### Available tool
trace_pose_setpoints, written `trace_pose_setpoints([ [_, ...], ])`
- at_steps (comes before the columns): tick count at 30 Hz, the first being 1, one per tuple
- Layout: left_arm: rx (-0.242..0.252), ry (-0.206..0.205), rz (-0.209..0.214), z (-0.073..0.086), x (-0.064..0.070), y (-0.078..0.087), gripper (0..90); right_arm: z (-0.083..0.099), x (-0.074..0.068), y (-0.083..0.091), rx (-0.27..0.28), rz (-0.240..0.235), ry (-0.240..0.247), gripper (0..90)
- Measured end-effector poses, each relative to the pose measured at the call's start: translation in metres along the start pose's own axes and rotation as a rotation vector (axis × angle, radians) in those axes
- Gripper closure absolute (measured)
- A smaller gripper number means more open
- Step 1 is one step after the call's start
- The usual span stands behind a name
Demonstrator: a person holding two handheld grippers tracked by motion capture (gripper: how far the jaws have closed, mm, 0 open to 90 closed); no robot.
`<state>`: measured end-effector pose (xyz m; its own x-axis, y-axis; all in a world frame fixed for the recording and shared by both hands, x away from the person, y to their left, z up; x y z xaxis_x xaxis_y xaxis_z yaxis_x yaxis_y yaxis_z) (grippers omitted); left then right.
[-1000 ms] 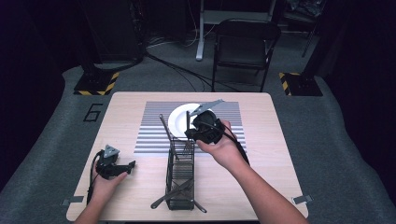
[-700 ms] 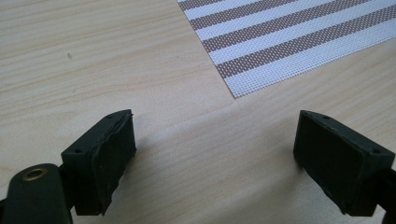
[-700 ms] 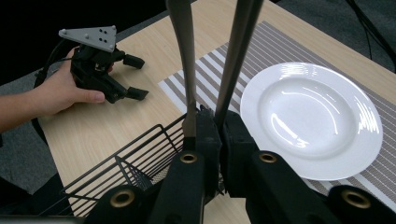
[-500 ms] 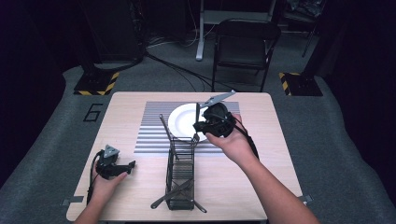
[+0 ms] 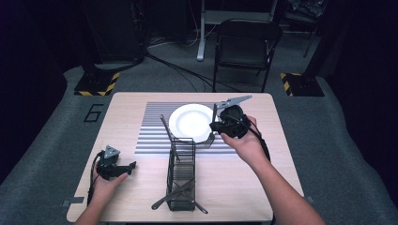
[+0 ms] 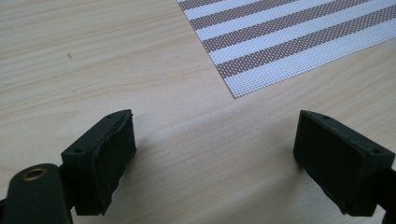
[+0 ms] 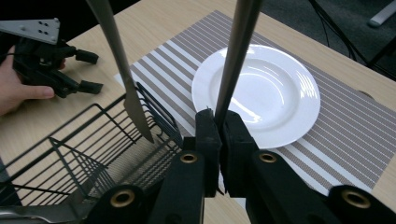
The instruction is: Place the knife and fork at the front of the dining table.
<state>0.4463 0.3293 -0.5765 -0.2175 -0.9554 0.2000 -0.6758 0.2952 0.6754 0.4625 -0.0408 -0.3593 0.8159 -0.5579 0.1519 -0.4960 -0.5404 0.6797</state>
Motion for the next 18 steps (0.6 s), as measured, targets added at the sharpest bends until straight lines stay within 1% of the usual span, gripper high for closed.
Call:
trace_pose_setpoints([
  [7, 0.002, -0.003, -0.001, 0.0, 0.0, 0.0, 12.7, 0.017, 0.009, -0.008, -0.016, 0.027, -0.032, 87.3],
  [10, 0.001, -0.001, 0.0, 0.0, 0.0, 0.0, 12.7, 0.021, 0.012, -0.011, -0.023, 0.037, -0.026, 87.2],
  [11, 0.001, -0.001, 0.0, 0.0, 0.0, 0.0, 12.7, 0.025, 0.015, -0.014, -0.033, 0.046, -0.037, 87.3],
  [14, 0.001, -0.002, 0.0, 0.0, 0.0, 0.0, 12.7, 0.03, 0.019, -0.017, -0.035, 0.051, -0.046, 87.2],
  [15, 0.0, -0.001, 0.0, 0.0, 0.0, 0.0, 12.7, 0.034, 0.023, -0.02, -0.042, 0.06, -0.057, 87.3],
  [16, 0.0, -0.001, 0.0, 0.0, 0.0, 0.0, 12.7, 0.034, 0.023, -0.02, -0.042, 0.06, -0.057, 87.3],
  [17, 0.001, -0.001, 0.0, 0.0, 0.0, 0.0, 12.7, 0.038, 0.027, -0.023, -0.054, 0.065, -0.072, 87.2],
  [18, 0.001, -0.002, 0.0, 0.0, 0.0, 0.0, 12.7, 0.04, 0.028, -0.024, -0.056, 0.071, -0.075, 87.3],
])
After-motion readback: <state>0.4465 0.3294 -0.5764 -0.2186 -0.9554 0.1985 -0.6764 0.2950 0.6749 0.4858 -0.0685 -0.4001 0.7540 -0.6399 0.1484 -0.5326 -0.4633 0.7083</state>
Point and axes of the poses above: each handheld gripper's, and its own axes: y roughly backward along the jaws, z roughly out of its underside, x roughly to its right, the point moved 7 cm from there along -y, roughly forward along the jaws, and after that the axes turned 15 degrees about y, right-handed, at the moved point
